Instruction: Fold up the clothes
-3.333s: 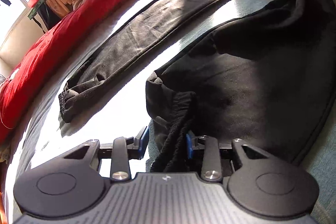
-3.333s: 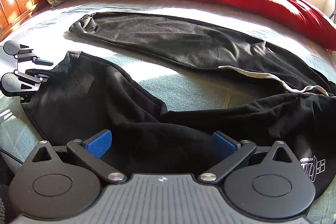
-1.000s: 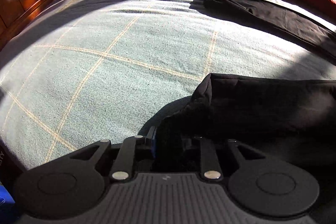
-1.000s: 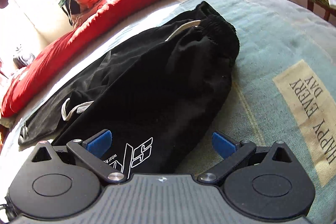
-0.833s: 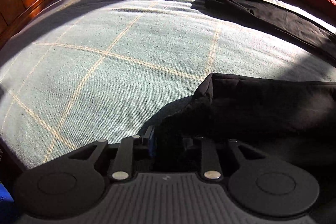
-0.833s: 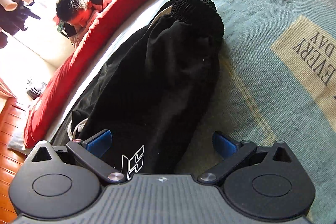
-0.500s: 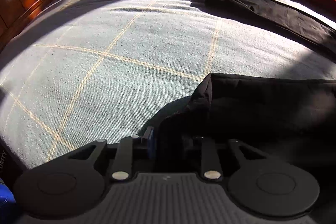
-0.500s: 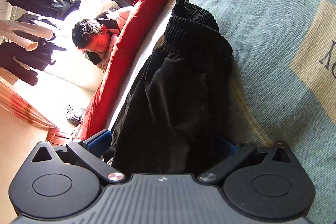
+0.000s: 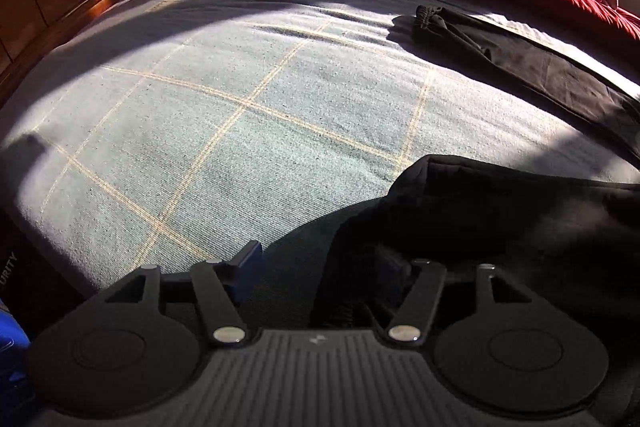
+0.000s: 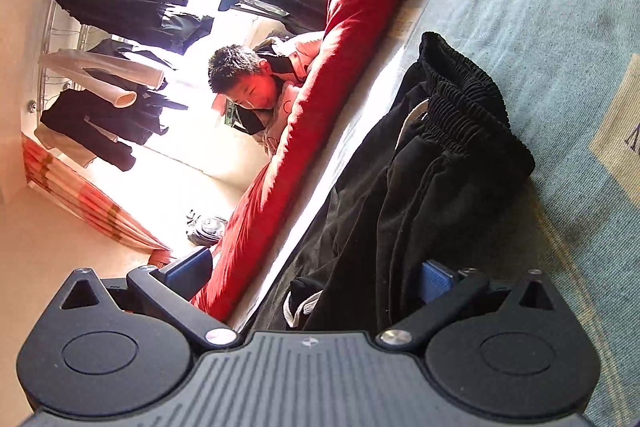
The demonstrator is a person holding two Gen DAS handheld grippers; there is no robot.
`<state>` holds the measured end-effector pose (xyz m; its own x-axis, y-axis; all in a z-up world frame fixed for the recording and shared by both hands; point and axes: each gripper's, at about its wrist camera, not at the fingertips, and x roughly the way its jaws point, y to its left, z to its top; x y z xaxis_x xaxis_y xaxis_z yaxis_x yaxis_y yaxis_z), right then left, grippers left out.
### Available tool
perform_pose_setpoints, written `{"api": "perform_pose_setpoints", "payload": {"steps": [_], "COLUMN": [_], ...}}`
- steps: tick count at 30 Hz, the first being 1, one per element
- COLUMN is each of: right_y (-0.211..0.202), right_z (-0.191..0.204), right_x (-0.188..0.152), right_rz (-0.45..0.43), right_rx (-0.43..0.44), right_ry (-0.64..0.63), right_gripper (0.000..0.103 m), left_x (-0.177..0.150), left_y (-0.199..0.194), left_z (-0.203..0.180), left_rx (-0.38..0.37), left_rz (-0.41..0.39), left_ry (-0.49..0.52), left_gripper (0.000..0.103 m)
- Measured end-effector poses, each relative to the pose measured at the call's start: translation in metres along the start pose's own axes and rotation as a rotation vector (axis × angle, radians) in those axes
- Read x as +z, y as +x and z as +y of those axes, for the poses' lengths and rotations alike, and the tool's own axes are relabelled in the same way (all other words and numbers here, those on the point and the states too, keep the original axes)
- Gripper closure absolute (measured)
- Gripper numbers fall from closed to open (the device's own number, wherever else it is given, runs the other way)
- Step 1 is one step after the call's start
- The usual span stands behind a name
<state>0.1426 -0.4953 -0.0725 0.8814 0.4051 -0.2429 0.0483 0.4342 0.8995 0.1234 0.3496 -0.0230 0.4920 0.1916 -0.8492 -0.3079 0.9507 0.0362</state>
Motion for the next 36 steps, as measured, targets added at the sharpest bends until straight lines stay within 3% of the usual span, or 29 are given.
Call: {"api": "perform_pose_setpoints", "payload": {"steps": [4, 7, 12, 16, 18, 28, 29, 34, 36], "right_y": [-0.011, -0.020, -0.024, -0.001, 0.014, 0.036, 0.037, 0.029, 0.025], "right_z": [0.000, -0.004, -0.031, -0.049, -0.048, -0.054, -0.050, -0.049, -0.055], "right_x": [-0.001, -0.003, -0.019, -0.033, -0.033, -0.014, -0.015, -0.022, -0.023], "right_rz": [-0.035, -0.054, 0.027, 0.090, 0.099, 0.055, 0.062, 0.019, 0.002], "right_rx": [-0.038, -0.098, -0.190, -0.169, -0.176, -0.103, -0.109, -0.183, -0.187], "right_ry": [-0.016, 0.005, 0.097, 0.144, 0.104, 0.148, 0.122, 0.075, 0.094], "right_gripper": [0.000, 0.000, 0.000, 0.000, 0.000, 0.000, 0.002, 0.042, 0.051], "left_x": [0.000, -0.001, 0.005, 0.009, 0.011, 0.013, 0.013, 0.013, 0.013], "left_y": [-0.008, -0.013, -0.001, 0.005, 0.008, 0.015, 0.016, 0.019, 0.021], "left_z": [-0.016, -0.028, -0.049, -0.058, -0.062, -0.066, -0.065, -0.062, -0.061], "left_rx": [0.043, 0.018, 0.009, -0.008, -0.018, -0.046, -0.047, -0.055, -0.057], "left_rz": [0.005, -0.011, 0.007, 0.011, 0.011, 0.011, 0.012, 0.014, 0.014], "left_ry": [0.056, 0.074, 0.128, 0.147, 0.155, 0.162, 0.161, 0.153, 0.150], "left_gripper": [0.039, 0.035, 0.032, 0.032, 0.032, 0.032, 0.032, 0.032, 0.032]}}
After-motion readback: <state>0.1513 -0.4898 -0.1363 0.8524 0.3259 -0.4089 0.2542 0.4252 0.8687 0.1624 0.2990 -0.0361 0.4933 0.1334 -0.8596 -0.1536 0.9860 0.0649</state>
